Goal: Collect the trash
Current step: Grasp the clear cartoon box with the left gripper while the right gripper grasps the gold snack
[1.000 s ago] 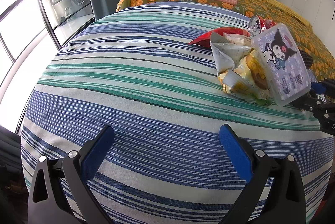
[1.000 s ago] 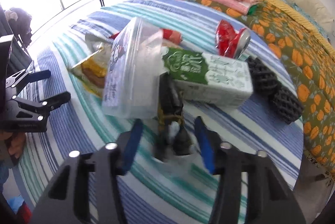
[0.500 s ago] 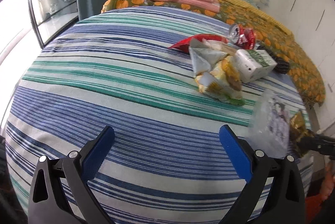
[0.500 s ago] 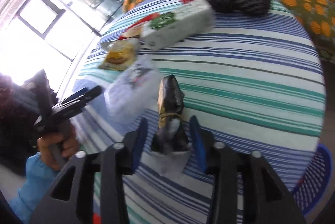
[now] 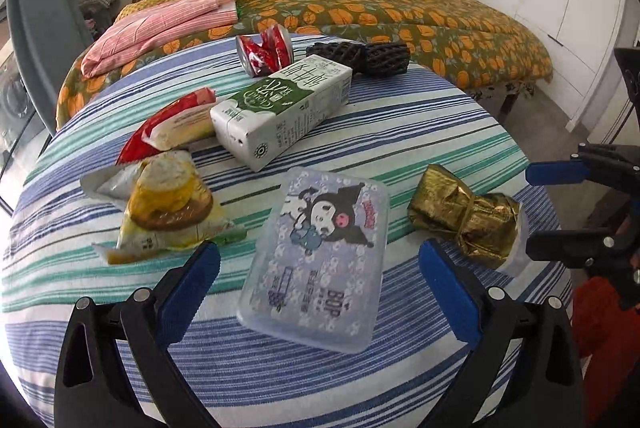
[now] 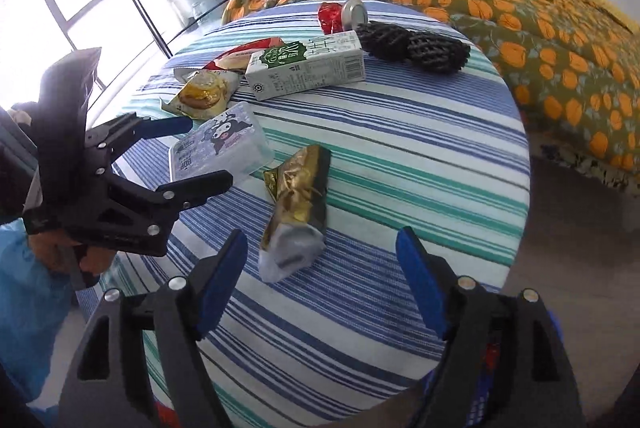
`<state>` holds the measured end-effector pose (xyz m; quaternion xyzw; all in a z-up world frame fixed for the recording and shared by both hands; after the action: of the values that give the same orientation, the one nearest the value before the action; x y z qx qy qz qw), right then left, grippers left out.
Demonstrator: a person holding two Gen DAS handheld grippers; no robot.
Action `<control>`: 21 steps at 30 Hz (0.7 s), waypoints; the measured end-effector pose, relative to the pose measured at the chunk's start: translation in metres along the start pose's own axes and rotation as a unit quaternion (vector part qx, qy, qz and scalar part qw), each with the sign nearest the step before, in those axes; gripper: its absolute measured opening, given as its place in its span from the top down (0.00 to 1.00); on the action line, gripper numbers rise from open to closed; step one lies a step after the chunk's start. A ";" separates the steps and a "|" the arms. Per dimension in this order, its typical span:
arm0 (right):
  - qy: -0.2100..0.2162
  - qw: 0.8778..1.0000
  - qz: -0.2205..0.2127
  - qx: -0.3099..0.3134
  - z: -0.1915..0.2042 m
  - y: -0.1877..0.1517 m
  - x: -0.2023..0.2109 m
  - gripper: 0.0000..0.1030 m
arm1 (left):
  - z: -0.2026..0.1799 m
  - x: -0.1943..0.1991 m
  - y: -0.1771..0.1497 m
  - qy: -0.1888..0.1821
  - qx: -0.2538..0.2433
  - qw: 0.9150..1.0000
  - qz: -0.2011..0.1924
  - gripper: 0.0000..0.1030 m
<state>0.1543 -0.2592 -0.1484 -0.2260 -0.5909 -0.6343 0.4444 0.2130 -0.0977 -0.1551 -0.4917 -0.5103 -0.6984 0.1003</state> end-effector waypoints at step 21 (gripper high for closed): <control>-0.043 0.990 0.077 0.112 0.054 0.030 -0.041 0.37 | 0.007 0.027 -0.034 0.028 0.023 0.998 0.058 0.27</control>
<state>0.1873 -0.1933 -0.1542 -0.2465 -0.6578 -0.5174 0.4888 0.1818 -0.0662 -0.1550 -0.4979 -0.4940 -0.6932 0.1659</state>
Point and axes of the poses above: each gripper's, at about its wrist camera, not at the fingertips, and x roughly against the way its jaws point, z to its left, y to its top, the point moved 2 cm from there along -x, roughly the way its jaws point, and after that the axes turned 1 degree about -y, right-handed, at the moved point
